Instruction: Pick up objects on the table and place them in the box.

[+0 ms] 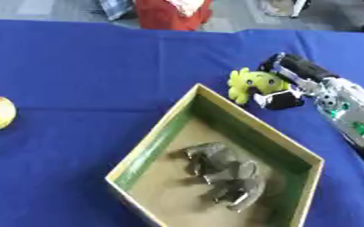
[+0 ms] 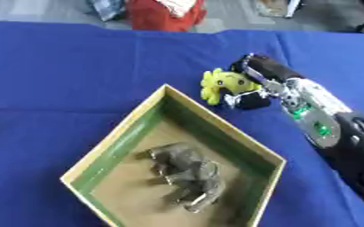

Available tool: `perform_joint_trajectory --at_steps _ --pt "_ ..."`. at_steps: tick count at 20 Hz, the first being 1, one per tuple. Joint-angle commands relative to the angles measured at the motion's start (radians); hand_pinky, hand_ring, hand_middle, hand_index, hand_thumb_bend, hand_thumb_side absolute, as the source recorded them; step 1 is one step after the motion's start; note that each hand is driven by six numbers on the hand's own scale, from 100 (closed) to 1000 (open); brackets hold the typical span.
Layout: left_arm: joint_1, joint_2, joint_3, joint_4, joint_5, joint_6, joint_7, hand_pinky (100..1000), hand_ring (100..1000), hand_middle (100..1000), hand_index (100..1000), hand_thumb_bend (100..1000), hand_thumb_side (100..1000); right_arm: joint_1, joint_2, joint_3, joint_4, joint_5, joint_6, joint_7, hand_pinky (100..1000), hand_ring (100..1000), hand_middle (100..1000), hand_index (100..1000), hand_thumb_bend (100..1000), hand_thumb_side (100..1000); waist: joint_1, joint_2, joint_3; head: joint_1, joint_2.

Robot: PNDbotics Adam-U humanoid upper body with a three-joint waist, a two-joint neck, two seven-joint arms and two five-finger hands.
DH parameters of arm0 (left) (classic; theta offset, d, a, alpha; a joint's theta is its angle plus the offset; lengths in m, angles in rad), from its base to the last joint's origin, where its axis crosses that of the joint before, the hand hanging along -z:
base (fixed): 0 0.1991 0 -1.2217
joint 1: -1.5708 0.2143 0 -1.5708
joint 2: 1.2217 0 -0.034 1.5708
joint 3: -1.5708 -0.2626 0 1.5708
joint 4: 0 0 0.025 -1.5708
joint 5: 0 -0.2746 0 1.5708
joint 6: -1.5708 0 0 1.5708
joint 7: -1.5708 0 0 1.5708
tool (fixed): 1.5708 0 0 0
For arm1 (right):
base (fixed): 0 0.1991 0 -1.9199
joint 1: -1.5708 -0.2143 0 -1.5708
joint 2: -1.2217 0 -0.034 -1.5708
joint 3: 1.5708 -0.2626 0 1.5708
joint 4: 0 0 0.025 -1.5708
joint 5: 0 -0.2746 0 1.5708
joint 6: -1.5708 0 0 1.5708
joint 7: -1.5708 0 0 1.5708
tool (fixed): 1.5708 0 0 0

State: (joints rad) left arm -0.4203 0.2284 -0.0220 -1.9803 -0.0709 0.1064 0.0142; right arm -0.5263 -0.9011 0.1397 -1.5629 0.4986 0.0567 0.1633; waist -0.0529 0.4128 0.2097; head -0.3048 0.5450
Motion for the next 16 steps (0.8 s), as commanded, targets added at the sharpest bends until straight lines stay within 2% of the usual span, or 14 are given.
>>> perform_joint_trajectory --at_steps 1,3,4,5,10,14,16 --pt "-0.001 0.008 0.008 -0.020 -0.003 0.003 0.001 586 610 679 831 100 1000 -0.004 -0.058 -0.032 -0.053 -0.044 0.017 -0.014 844 755 194 445 100 250 0.003 -0.032 -0.005 0.005 0.003" --pt "0.001 0.009 0.009 -0.020 -0.003 0.004 0.002 585 610 679 829 100 1000 0.002 -0.068 -0.043 -0.077 -0.071 0.027 -0.018 844 755 189 445 100 238 0.004 -0.037 -0.009 0.009 0.006" --pt "0.002 0.009 0.009 -0.020 -0.003 0.004 0.002 585 610 679 829 100 1000 0.005 -0.073 -0.048 -0.089 -0.083 0.032 -0.020 843 755 189 446 100 467 0.004 -0.039 -0.011 0.010 0.007" --pt "0.004 0.010 0.010 -0.020 -0.002 0.004 0.003 585 610 679 827 100 1000 0.010 -0.080 -0.054 -0.105 -0.096 0.036 -0.024 843 755 184 446 100 243 0.005 -0.041 -0.013 0.012 0.009" --pt "0.009 0.013 0.012 -0.020 0.001 0.006 0.007 584 611 679 826 100 1000 0.044 -0.114 -0.081 -0.211 -0.132 0.070 -0.044 843 755 190 459 100 253 0.007 -0.053 -0.026 0.025 0.017" --pt "0.009 0.014 0.012 -0.020 0.002 0.006 0.007 584 611 679 826 100 1000 0.055 -0.119 -0.086 -0.244 -0.137 0.093 -0.044 843 755 190 459 100 253 0.008 -0.054 -0.027 0.026 0.018" --pt "0.010 0.016 0.012 -0.020 0.004 0.007 0.008 583 612 685 824 100 1000 0.060 -0.133 -0.079 -0.265 -0.132 0.086 -0.054 854 762 217 487 100 266 0.010 -0.065 -0.037 0.037 0.022"
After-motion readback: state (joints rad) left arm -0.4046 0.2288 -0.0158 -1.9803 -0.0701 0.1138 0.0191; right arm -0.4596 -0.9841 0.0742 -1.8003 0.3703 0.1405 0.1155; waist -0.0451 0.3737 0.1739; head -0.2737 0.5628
